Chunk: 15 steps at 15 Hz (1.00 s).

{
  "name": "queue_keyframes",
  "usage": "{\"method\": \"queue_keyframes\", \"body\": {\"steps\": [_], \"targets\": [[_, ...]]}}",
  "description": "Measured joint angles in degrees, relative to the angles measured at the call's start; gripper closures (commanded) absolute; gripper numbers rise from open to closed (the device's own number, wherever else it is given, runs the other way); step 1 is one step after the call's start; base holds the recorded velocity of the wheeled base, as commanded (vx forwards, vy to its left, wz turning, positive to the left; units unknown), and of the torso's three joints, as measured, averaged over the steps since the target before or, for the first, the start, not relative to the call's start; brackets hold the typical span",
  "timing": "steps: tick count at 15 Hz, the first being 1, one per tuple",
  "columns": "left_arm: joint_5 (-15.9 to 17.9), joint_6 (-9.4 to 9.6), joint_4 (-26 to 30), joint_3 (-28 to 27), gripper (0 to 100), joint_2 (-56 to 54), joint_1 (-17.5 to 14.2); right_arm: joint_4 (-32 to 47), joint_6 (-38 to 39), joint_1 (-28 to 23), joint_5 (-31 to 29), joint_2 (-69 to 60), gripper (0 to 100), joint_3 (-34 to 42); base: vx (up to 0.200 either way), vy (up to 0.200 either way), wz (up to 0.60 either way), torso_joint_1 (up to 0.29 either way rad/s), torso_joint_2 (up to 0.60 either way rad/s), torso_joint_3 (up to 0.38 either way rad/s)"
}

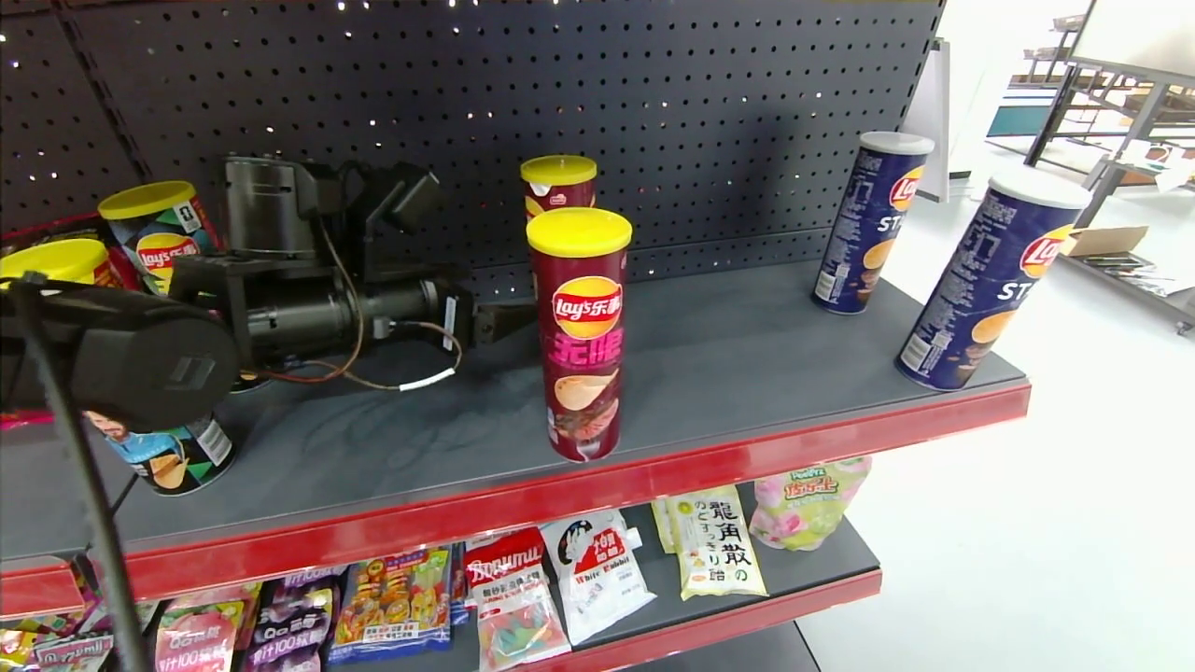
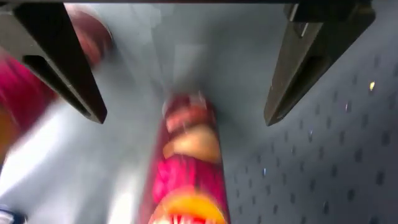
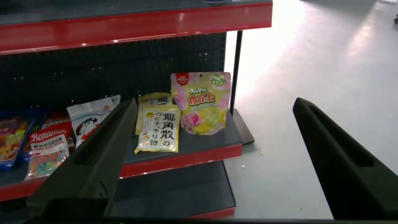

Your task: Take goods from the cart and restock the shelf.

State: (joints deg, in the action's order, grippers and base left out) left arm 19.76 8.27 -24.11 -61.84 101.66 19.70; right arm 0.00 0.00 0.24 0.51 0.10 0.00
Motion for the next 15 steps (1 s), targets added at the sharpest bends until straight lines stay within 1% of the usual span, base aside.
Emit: {"method": "queue_keyframes", "body": {"steps": [2, 7, 10, 12, 13, 15], "targets": [[-1.0, 0.00, 0.4, 4.9, 0, -4.4, -0.2, 0.0, 0.0, 0.0, 0.0, 0.0, 0, 0.0, 0.000, 0.000, 0.00, 0.000, 0.00, 0.000], [-6.2, 0.00, 3.2, 15.3, 0, -18.5, -0.3, 0.0, 0.0, 0.0, 0.0, 0.0, 0, 0.0, 0.000, 0.000, 0.00, 0.000, 0.00, 0.000], [-7.4, 0.71, 7.3, 22.2, 0, -30.5, -0.5, 0.0, 0.0, 0.0, 0.0, 0.0, 0, 0.0, 0.000, 0.000, 0.00, 0.000, 0.00, 0.000], [-9.6, 0.99, 10.3, 27.0, 0, -40.3, -1.6, 0.0, 0.0, 0.0, 0.0, 0.0, 0, 0.0, 0.000, 0.000, 0.00, 0.000, 0.00, 0.000], [-12.0, 0.95, 11.4, 29.1, 0, -45.4, -3.0, 0.0, 0.0, 0.0, 0.0, 0.0, 0, 0.0, 0.000, 0.000, 0.00, 0.000, 0.00, 0.000], [-15.2, -0.41, 13.6, 33.2, 0, -54.9, -5.9, 0.0, 0.0, 0.0, 0.0, 0.0, 0, 0.0, 0.000, 0.000, 0.00, 0.000, 0.00, 0.000]]}}
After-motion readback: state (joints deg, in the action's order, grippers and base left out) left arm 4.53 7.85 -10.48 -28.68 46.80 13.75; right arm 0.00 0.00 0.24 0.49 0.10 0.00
